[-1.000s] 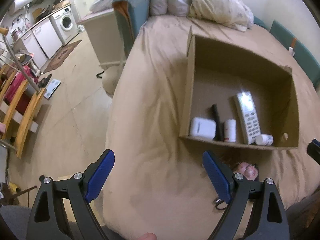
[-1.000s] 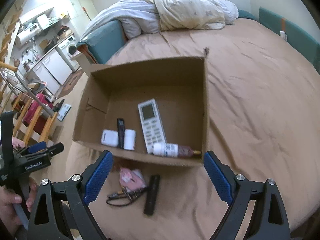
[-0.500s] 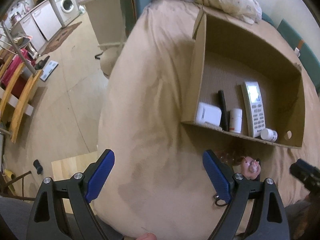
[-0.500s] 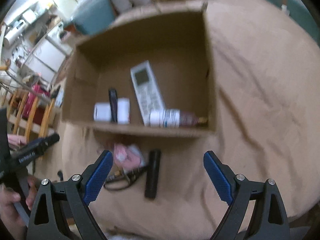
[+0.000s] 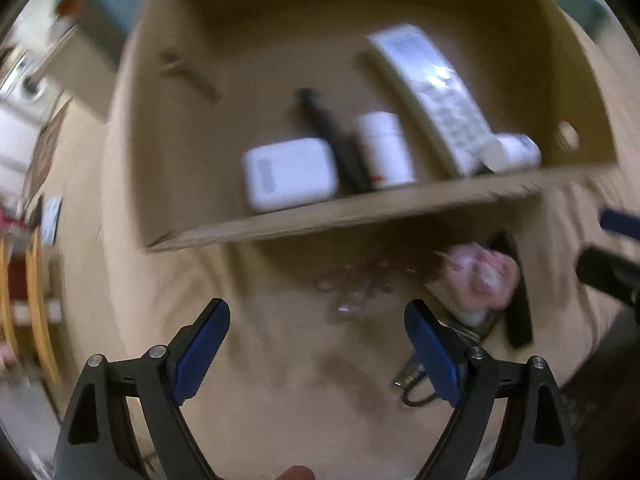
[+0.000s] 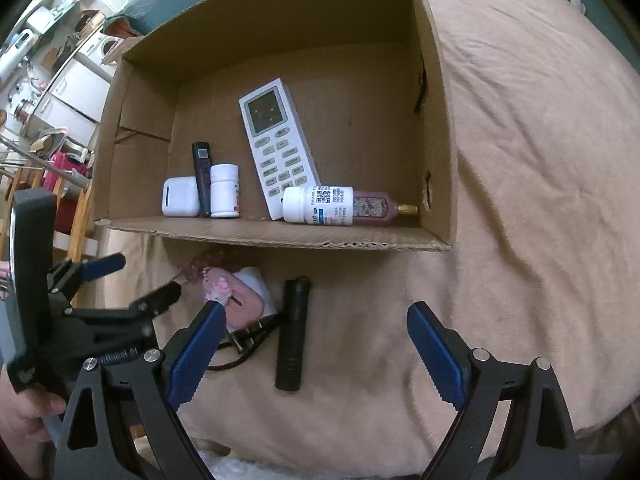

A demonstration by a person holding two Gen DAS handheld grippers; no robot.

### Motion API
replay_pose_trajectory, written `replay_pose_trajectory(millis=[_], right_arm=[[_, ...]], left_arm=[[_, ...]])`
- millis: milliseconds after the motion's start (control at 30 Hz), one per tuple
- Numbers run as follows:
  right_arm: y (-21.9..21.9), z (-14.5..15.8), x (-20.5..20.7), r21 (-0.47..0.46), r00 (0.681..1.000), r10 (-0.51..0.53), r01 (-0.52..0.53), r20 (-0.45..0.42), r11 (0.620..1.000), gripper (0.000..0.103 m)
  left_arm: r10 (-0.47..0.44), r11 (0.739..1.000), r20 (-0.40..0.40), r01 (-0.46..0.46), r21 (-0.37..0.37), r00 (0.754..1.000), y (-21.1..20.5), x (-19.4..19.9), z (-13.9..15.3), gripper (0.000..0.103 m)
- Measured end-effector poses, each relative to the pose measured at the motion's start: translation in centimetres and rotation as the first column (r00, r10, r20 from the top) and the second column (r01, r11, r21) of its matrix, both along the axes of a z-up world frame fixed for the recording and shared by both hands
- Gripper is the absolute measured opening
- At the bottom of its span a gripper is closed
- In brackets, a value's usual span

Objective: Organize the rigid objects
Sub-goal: 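Grasp the pink beaded object with the left tool while the right tool grasps the pink Hello Kitty case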

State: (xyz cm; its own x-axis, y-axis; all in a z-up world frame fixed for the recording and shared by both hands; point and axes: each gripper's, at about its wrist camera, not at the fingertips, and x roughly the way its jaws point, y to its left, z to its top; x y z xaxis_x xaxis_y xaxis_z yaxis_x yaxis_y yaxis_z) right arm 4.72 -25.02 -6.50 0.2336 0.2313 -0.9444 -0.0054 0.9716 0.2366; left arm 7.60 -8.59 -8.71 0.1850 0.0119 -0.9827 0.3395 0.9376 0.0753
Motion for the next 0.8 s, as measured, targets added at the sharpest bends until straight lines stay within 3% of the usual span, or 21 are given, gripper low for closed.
replay_pose_trajectory(millis=[133,200,367,533,667,800], right_arm=[[0.6,0.1,0.0,0.006,1.000,0.015,-0.015,0.004,1.000,0.097],[1.0,0.3,0.1,0.006,1.000,0.021,-0.021,0.009,1.000,0.097],[1.0,0.3,0.0,0.002,1.000,0.019,-0.019,0.002,1.000,0.097],[0.6,0.1,0.2,0.009,1.000,0.000,0.000,-0.002,1.000,0.097],[0.6,0.2,0.3,0.017,1.000,-0.004,0.004,0.004,1.000,0.097],[0.3,0.5,0.1,0.023,1.000,0.003,-0.003,0.001,1.000,0.097]], left_arm=[[-0.090,0.996,-0.022,0.090,0.005,0.996,-1.6,0.4,-0.9,0.069],[-0.131,0.991,-0.029,0.132,0.013,0.991,-2.5,0.9,-1.6,0.056],[-0.192,0.981,-0.081,0.193,-0.007,0.978,-3.4,2.4,-3.3,0.044],[-0.260,0.966,-0.039,0.259,-0.011,0.965,-4.1,2.1,-2.6,0.026],[-0.238,0.971,-0.090,0.236,-0.034,0.967,-2.8,1.5,-2.0,0.020],[-0.156,0.988,-0.149,0.153,-0.026,0.976,0.0,0.4,-1.2,0.016]])
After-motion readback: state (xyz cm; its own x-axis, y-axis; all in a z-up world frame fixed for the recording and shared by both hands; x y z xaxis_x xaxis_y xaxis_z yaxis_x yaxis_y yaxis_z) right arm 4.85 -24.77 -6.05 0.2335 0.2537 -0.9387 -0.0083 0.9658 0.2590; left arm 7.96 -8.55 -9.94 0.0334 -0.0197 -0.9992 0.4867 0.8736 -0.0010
